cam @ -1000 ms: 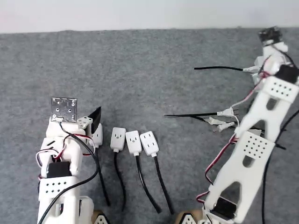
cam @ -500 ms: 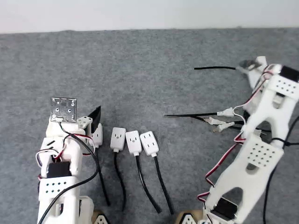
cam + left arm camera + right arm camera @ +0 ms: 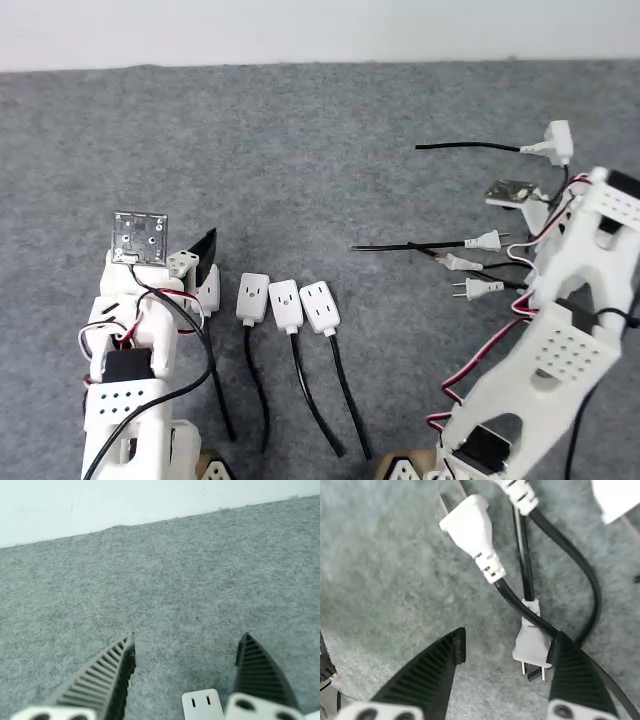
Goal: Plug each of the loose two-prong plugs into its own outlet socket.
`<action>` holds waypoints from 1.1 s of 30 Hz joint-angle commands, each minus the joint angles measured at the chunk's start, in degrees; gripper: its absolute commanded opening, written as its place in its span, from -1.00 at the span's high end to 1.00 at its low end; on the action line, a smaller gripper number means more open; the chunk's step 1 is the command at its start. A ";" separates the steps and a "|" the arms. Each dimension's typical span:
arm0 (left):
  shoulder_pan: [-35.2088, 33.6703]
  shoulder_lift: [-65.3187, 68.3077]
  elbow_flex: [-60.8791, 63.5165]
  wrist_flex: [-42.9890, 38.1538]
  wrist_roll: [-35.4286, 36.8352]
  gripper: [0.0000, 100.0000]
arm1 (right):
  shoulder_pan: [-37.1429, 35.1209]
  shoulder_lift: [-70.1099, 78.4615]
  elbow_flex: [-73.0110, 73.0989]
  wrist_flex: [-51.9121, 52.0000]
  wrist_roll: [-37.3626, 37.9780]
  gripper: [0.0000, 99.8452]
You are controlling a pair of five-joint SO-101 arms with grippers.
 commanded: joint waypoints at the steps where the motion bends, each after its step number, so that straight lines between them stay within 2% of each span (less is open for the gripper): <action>1: 0.18 0.00 -0.66 -1.58 -0.70 0.39 | 1.27 -2.68 1.58 2.59 1.05 0.49; 8: 0.18 0.00 -0.66 -1.58 -0.70 0.39 | 1.19 2.59 5.63 2.24 1.23 0.51; 14: 0.18 0.00 -0.66 -1.58 -0.70 0.39 | 1.19 7.16 5.80 2.24 1.23 0.78; 22: 0.18 0.00 -0.57 -1.58 -0.70 0.39 | 1.19 13.49 5.80 2.42 0.88 0.65; 28: 0.26 0.00 -0.57 -1.67 -0.70 0.39 | 0.22 6.64 7.12 2.42 -1.67 0.65; 33: 1.76 0.00 -0.48 -1.67 -0.97 0.39 | -3.65 -3.21 18.73 2.33 -1.76 0.65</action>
